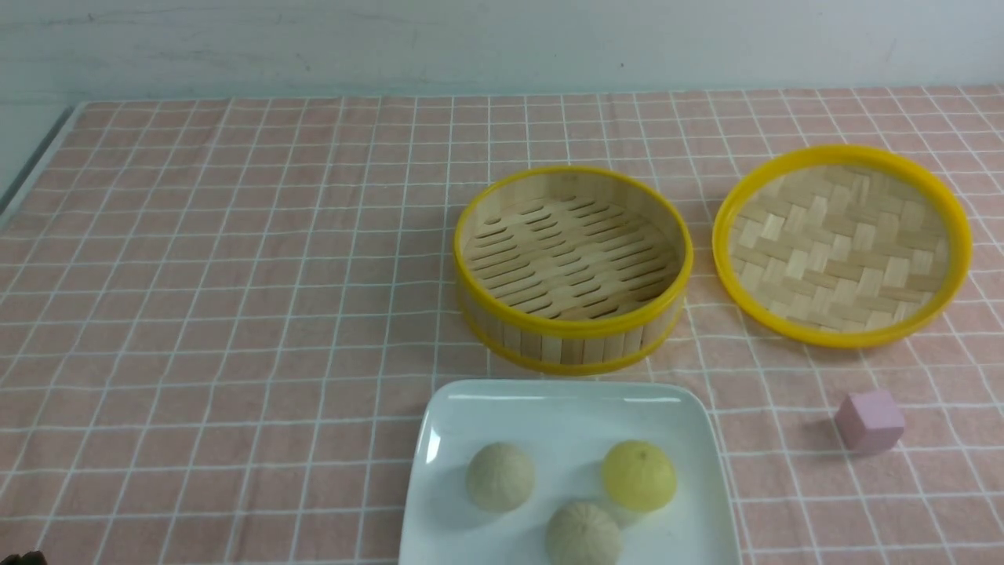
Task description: Put the steamed buns into the plate on the pink tablecloth.
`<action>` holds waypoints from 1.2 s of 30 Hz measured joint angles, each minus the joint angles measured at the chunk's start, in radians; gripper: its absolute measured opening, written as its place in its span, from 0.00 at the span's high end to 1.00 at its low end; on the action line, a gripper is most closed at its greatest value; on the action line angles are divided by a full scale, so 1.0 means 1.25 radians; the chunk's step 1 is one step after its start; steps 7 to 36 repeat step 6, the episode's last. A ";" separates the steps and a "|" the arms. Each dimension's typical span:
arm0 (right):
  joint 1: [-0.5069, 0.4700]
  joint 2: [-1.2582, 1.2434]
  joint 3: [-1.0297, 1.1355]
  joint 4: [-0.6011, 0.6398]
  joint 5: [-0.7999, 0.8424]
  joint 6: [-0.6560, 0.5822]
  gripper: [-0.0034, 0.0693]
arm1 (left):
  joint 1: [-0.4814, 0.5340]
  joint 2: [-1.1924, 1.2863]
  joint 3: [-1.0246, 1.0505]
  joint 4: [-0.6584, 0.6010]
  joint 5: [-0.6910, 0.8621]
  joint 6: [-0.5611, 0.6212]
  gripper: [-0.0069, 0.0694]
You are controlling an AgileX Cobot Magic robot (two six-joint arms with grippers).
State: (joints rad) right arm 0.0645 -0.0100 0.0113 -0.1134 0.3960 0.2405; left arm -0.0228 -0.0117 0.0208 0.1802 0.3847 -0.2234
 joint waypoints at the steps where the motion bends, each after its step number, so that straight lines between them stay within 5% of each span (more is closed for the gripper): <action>1: 0.000 0.000 0.000 0.000 0.000 0.000 0.79 | 0.000 0.000 0.000 0.000 0.000 0.000 0.79; 36: 0.000 0.000 0.000 0.000 0.000 0.000 0.79 | 0.000 0.000 0.000 0.000 0.000 0.000 0.78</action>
